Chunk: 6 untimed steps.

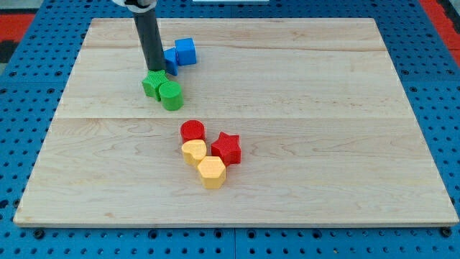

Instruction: Push the green blocks into red blocks

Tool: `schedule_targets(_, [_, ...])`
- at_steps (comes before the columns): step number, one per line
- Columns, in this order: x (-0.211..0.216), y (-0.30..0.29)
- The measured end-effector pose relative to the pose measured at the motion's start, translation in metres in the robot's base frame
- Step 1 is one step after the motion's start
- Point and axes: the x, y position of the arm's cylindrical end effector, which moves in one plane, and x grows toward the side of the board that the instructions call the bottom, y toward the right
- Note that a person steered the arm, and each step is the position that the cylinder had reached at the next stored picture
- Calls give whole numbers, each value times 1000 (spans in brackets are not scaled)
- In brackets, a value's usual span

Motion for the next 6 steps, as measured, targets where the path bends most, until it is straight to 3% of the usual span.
schedule_targets(2, [18, -31])
schedule_targets(4, [84, 25])
schedule_targets(6, [114, 45])
